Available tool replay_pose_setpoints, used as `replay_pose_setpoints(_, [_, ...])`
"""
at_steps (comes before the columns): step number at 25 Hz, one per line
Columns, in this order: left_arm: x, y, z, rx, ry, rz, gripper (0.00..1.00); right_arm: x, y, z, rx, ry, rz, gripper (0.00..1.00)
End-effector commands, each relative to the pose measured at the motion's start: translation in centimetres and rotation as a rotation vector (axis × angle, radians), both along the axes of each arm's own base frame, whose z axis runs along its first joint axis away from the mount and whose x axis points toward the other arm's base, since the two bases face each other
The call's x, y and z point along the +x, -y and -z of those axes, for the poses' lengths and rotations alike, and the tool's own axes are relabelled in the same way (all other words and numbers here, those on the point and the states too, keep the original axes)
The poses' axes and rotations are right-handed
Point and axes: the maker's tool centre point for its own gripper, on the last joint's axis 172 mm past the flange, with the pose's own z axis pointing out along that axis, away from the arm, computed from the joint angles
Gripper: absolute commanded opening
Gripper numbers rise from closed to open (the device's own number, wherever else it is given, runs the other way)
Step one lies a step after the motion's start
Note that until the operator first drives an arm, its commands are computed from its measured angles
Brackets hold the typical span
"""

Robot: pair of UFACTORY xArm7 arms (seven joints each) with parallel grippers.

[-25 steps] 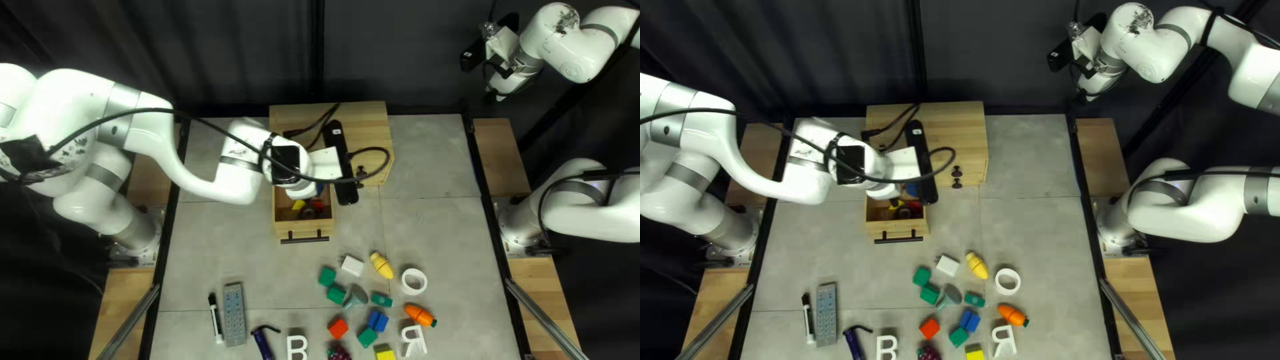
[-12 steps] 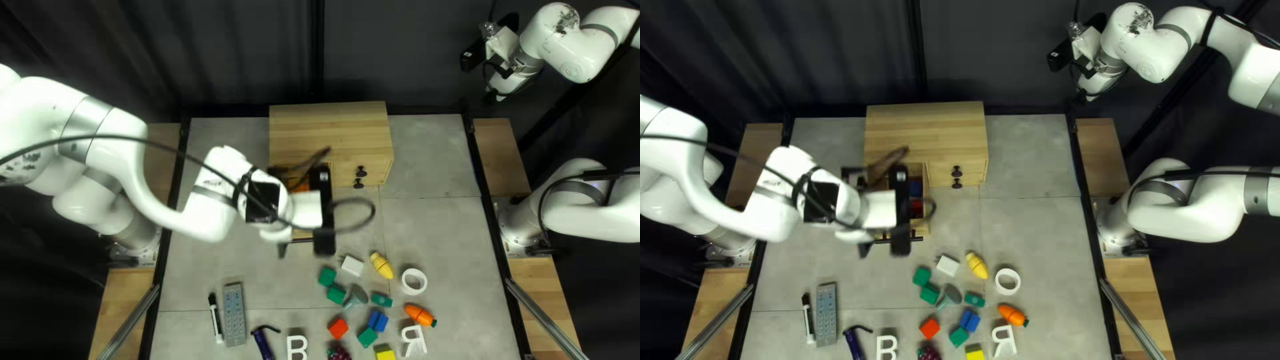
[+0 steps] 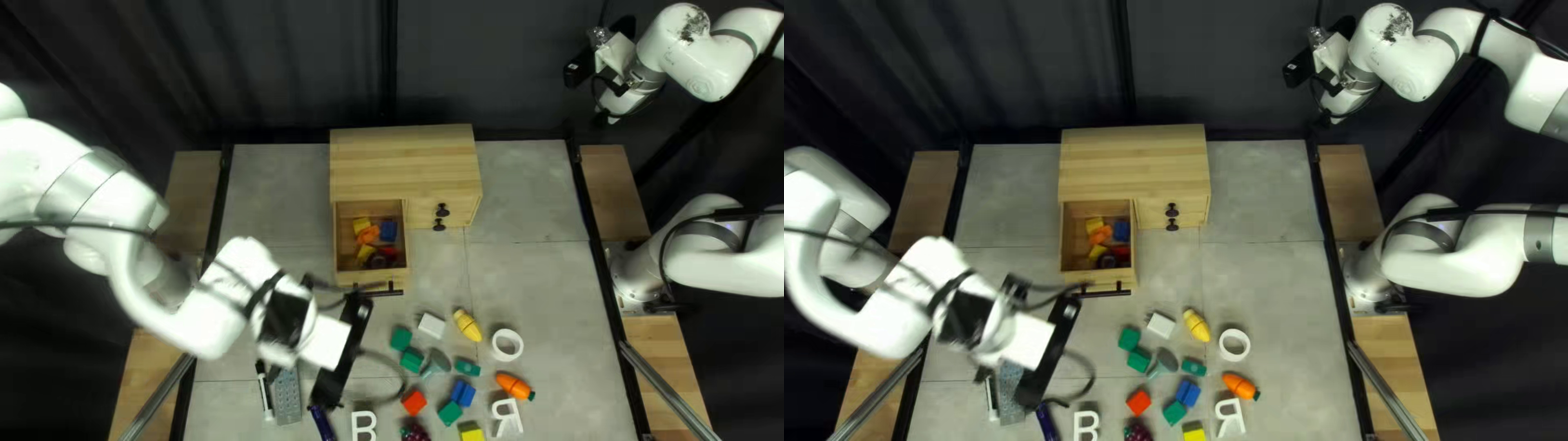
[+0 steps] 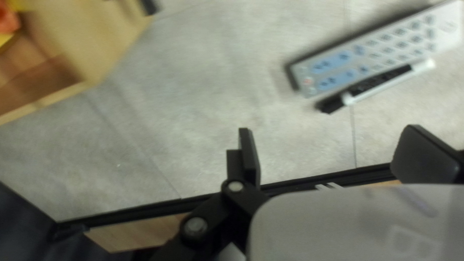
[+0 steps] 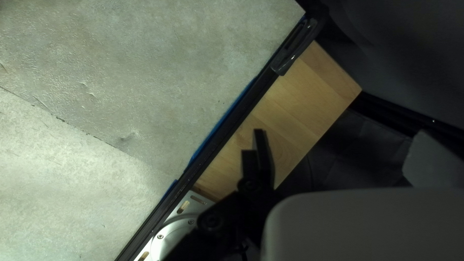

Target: Open drawers and place objects into drawer and close

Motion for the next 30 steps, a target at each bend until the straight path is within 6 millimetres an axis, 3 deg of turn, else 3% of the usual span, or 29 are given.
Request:
replay_pose_setpoints(1, [-2.0,3.8,1.1,-0.015,-0.062,0.099,1.00,0.0,0.0,0.0,0.000,0.000,0.000,1.00])
replay_pose_setpoints(11, [-7.2,9.6,3.8,-0.010,-0.147,0.341,1.00,0.0,0.0,0.0,0.000,0.000,0.000,1.00])
replay_pose_setpoints(24, [-7.7,10.4,4.2,-0.019,-0.161,0.348,1.00,0.0,0.0,0.0,0.000,0.000,0.000,1.00])
replay_pose_setpoints(25, [-7.7,10.4,4.2,-0.019,-0.161,0.348,1.00,0.2,-0.1,-0.8,-0.019,-0.012,-0.035,1.00])
replay_pose_setpoints(26, [-7.7,10.4,4.2,-0.019,-0.161,0.348,1.00,2.3,-1.1,-4.9,-0.055,-0.004,-0.107,1.00])
replay_pose_setpoints(27, [-7.7,10.4,4.2,-0.019,-0.161,0.348,1.00,2.8,-1.3,-5.8,-0.064,-0.001,-0.131,1.00])
replay_pose_setpoints(28, [-7.7,10.4,4.2,-0.019,-0.161,0.348,1.00,6.2,-3.0,-9.3,-0.079,0.012,-0.183,1.00])
replay_pose_setpoints(30, [-7.7,10.4,4.2,-0.019,-0.161,0.348,1.00,10.4,-5.1,-12.5,-0.087,0.034,-0.252,1.00])
